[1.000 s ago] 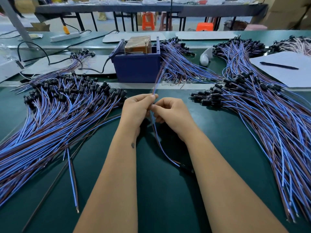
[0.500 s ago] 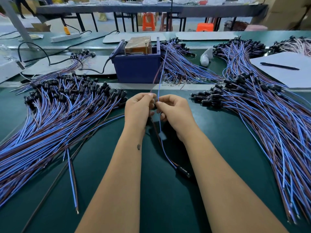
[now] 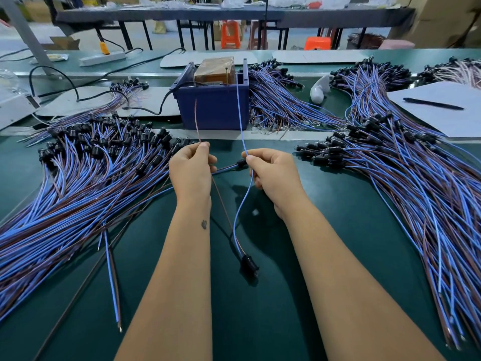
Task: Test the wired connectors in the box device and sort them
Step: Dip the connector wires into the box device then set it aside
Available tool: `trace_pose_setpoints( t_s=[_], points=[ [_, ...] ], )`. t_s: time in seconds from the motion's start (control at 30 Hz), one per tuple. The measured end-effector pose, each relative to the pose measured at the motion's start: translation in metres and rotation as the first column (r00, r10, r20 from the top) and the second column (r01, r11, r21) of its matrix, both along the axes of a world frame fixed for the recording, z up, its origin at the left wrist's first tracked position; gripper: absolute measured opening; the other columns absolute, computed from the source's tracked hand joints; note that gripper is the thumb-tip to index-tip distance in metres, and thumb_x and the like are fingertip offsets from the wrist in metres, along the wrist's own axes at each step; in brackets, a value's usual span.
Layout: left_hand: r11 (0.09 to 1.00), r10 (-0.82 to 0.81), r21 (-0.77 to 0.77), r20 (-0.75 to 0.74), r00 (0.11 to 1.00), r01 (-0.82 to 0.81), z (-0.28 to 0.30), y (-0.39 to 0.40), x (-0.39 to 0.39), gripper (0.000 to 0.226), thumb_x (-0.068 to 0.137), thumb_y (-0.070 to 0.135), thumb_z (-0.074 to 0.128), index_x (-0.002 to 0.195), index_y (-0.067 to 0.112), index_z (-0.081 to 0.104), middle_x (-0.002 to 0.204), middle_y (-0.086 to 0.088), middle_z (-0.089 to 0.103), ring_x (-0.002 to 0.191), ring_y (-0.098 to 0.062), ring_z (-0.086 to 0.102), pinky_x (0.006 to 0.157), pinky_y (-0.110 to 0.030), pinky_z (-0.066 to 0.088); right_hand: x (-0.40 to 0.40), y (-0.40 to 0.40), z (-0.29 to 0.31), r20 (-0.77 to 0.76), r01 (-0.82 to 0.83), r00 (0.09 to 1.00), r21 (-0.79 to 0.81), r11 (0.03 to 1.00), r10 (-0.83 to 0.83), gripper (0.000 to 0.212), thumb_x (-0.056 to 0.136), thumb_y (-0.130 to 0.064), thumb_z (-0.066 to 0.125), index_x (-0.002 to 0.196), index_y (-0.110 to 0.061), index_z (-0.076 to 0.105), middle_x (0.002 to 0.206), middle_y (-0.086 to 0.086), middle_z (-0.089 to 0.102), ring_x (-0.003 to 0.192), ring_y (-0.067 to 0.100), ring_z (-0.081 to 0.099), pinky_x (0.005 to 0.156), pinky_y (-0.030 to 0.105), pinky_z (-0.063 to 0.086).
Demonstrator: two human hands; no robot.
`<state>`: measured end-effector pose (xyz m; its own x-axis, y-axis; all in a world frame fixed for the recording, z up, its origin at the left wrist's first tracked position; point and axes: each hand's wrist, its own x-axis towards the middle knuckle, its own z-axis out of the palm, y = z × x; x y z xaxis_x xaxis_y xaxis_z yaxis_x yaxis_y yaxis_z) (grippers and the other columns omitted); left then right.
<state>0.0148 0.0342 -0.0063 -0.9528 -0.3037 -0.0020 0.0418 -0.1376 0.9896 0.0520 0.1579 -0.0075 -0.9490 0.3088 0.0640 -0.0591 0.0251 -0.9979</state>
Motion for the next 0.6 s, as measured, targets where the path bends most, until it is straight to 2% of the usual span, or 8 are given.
trace_pose_setpoints(
  t_s=[0.23,0.33,0.47,0.6],
  points=[
    [1.000,0.016,-0.009,-0.055,0.998,-0.017,0.000,0.000,-0.001,0.011,0.097,0.019,0.059,0.090,0.018,0.068,0.066,0.004,0.061,0.049,0.000,0.052,0.047,-0.012,0.041,-0.001,0.001,-0.002,0.009,0.004,1.000,0.044,0.999,-0.004,0.015,0.096,-0.009,0.057,0.093,-0.014,0.070,0.057,-0.005,0.052,0.042,-0.001,0.042,0.046,0.014,0.037],
    [1.000,0.012,-0.011,-0.053,0.999,-0.013,-0.001,0.000,-0.003,0.012,0.097,0.018,0.059,0.088,0.017,0.067,0.065,0.003,0.061,0.049,-0.002,0.052,0.049,-0.013,0.042,-0.003,0.000,-0.004,0.008,0.015,1.000,0.076,0.997,-0.015,0.014,0.096,-0.010,0.057,0.093,-0.015,0.071,0.055,-0.009,0.052,0.043,-0.001,0.043,0.048,0.014,0.038],
    [1.000,0.021,-0.010,-0.063,0.998,-0.021,0.000,0.001,-0.008,0.010,0.097,0.015,0.059,0.092,0.012,0.066,0.064,0.001,0.060,0.045,0.000,0.051,0.048,-0.014,0.044,-0.006,-0.003,-0.008,-0.021,0.038,0.999,0.167,0.985,-0.035,0.016,0.095,-0.012,0.058,0.101,-0.009,0.072,0.062,-0.006,0.055,0.056,0.008,0.045,0.061,0.024,0.039],
    [0.999,0.036,-0.014,-0.077,0.996,-0.037,0.000,0.001,-0.012,0.011,0.097,0.014,0.058,0.089,0.012,0.065,0.061,0.003,0.059,0.043,0.000,0.051,0.048,-0.014,0.044,-0.008,-0.005,-0.011,-0.019,0.051,0.999,0.239,0.970,-0.048,0.016,0.095,-0.015,0.058,0.100,-0.011,0.073,0.067,-0.002,0.059,0.061,0.013,0.047,0.064,0.030,0.041]
  ],
)
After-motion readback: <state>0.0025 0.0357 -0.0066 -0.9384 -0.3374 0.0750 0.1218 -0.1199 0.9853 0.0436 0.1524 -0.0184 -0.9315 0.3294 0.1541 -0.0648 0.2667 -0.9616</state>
